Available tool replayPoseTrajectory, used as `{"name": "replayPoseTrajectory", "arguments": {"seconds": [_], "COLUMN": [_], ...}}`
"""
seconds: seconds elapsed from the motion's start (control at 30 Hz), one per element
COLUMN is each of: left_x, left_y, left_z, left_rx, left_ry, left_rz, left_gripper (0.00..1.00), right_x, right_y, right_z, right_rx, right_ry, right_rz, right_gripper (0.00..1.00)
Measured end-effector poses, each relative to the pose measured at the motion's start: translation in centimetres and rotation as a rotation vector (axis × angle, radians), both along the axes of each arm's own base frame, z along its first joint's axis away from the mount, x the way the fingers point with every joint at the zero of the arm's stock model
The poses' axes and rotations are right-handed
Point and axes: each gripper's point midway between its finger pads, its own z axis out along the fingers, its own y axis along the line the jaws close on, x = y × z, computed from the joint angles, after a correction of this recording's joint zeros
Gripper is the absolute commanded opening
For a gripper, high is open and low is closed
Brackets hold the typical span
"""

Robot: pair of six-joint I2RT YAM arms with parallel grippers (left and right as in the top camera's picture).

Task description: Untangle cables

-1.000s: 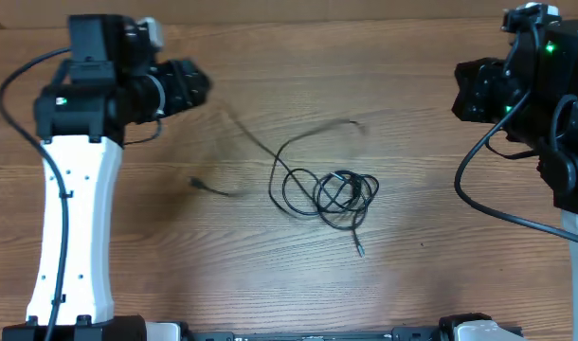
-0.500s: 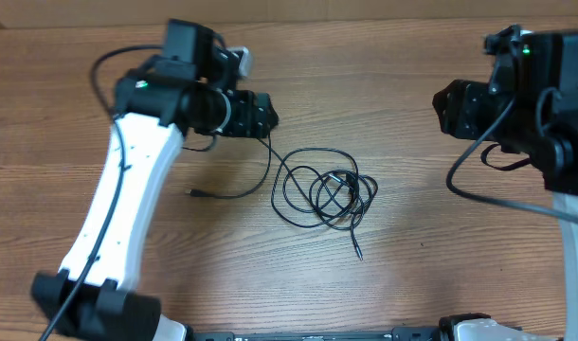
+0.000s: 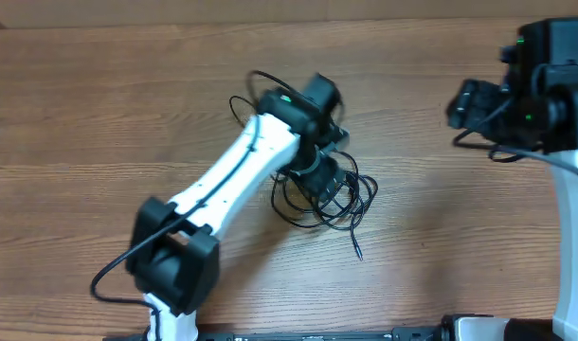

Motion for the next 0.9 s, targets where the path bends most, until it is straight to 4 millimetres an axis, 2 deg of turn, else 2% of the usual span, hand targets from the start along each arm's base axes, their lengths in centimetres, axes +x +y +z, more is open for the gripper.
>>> {"name": "replayPoseTrajectory", "arguments": {"seconds": [0.17, 0.43, 0.5, 0.57, 0.6, 0.63, 0.7, 0.77, 0.9], "left_x": [-2.1, -3.1, -3.2, -3.3, -3.3, -3.3, -3.2, -3.1, -2.8], "left_y": [-0.3, 0.9, 1.0, 1.1, 1.1, 1.1, 1.1, 1.3, 2.2], "left_z": [-3.6, -7.6, -8.2, -8.7, -8.8, -8.9, -9.0, -9.0, -8.8], "left_rx": [0.155, 0.283, 0.295, 0.305, 0.309, 0.311, 0.313, 0.321, 0.378], "left_ry": [0.040, 0.130, 0.141, 0.152, 0.153, 0.153, 0.150, 0.144, 0.122], "left_rz": [-0.102, -0.131, -0.132, -0.134, -0.138, -0.140, -0.137, -0.139, -0.118], "left_gripper": [0.78, 0.78, 0.74, 0.61, 0.50, 0.34, 0.11, 0.04, 0.04], "right_x": [-1.4, -2.2, -2.1, -2.1, -2.1, -2.1, -2.1, -2.1, -2.1], "right_y": [-3.5, -4.1, -4.1, -4.1, -4.0, -4.0, -4.0, -4.0, -4.0], "right_z": [-0.5, -0.8, -0.7, -0.7, -0.7, -0.7, -0.7, -0.7, -0.7], "right_rx": [0.046, 0.072, 0.075, 0.074, 0.075, 0.075, 0.076, 0.076, 0.076], "right_ry": [0.046, 0.073, 0.072, 0.072, 0.072, 0.072, 0.071, 0.071, 0.071], "right_rz": [-0.118, -0.137, -0.135, -0.134, -0.134, -0.133, -0.133, -0.133, -0.133], "right_gripper": [0.80, 0.80, 0.80, 0.80, 0.80, 0.80, 0.80, 0.80, 0.81]}}
